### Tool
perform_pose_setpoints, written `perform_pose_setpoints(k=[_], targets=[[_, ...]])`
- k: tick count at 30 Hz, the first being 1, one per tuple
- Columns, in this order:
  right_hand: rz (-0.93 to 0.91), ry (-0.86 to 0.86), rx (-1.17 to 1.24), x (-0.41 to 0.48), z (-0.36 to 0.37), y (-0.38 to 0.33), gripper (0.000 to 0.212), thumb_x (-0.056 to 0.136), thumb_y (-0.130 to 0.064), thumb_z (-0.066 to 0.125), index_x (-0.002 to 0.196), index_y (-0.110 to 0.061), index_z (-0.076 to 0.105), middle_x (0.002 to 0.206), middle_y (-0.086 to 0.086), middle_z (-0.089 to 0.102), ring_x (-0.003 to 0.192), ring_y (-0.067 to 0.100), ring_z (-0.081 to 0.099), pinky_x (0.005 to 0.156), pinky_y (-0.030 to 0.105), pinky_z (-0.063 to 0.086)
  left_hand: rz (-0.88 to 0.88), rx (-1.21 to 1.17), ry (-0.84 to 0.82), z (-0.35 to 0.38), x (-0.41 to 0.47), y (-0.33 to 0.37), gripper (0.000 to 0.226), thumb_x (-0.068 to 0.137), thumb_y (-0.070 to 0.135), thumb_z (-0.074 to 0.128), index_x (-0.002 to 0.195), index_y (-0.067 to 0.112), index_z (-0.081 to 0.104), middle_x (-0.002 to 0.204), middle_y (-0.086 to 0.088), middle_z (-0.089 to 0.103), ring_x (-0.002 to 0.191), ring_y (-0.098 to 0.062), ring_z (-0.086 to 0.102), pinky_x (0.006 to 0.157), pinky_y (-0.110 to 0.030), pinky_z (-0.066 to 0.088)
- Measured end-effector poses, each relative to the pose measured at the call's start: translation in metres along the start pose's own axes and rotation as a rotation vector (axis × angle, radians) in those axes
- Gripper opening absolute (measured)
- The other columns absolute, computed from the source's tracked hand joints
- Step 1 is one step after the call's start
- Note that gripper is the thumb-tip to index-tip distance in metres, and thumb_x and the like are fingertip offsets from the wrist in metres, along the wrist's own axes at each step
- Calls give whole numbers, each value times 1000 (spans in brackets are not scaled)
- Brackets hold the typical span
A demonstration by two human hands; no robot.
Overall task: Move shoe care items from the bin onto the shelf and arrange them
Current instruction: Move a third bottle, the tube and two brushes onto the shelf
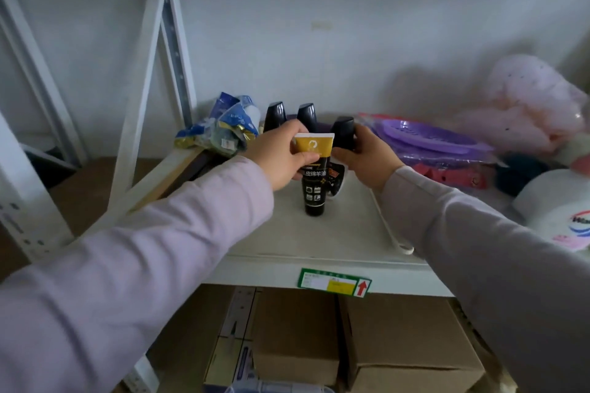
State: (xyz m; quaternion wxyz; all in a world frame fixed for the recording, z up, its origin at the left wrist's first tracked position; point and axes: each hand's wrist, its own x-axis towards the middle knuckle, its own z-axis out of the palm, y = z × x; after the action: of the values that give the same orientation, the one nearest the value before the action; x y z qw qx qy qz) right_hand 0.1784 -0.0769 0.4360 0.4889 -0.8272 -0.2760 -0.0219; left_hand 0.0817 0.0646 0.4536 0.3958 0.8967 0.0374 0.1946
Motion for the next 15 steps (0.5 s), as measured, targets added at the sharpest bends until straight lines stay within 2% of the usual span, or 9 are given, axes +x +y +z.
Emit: perform_pose_setpoints(k=[2,3,6,8,10,11,13,15], targets=[[14,-37,29,8,2,2,50,83,-15,64,129,-11,45,118,9,64,101,21,61,93,38,49,3,40,34,7,6,-1,23,86,20,67,105,18,54,91,-4,62,81,-27,70,67,-35,62],[19,-58,61,10,4,3,52,83,-11,62,131,-11,43,118,11,64,98,21,62,90,36,50,12,70,41,11,8,-3,27,85,22,67,108,17,53,91,-5,63,83,-29,71,71,-39,62],[43,-127,-3,9,9,9,53,85,-1,57,134,-8,39,92,3,63,75,13,56,70,25,44,41,145,55,19,6,-8,46,82,26,70,121,19,47,100,-7,67,90,-30,69,82,-42,57],[53,-151,-90,5,13,16,56,85,-6,60,136,-12,37,93,3,62,82,18,57,76,29,44,56,170,61,20,3,-13,61,79,23,73,131,24,40,109,-7,68,95,-26,68,88,-38,54],[58,-129,-52,1,14,24,61,83,-8,63,138,-16,37,102,9,65,93,24,61,88,35,47,53,149,53,18,-2,-18,74,79,21,73,139,28,31,108,-6,69,95,-24,69,91,-38,54],[69,-105,-36,-1,13,26,64,83,-7,63,140,-16,36,104,9,65,96,23,61,89,33,46,42,124,55,16,-5,-20,78,80,21,72,142,31,27,108,-5,69,95,-23,69,91,-39,54],[74,-1,-43,-8,9,25,60,83,-6,62,137,-17,39,101,3,61,94,16,57,88,27,44,21,81,93,11,-13,-23,75,82,21,70,142,30,26,110,0,64,90,-15,67,87,-31,55],[-17,195,-45,-19,5,16,41,83,-8,59,122,-20,55,93,0,65,86,14,59,89,31,49,81,81,187,7,-28,-23,55,84,15,65,133,21,40,101,4,58,77,-3,61,71,-9,48]])
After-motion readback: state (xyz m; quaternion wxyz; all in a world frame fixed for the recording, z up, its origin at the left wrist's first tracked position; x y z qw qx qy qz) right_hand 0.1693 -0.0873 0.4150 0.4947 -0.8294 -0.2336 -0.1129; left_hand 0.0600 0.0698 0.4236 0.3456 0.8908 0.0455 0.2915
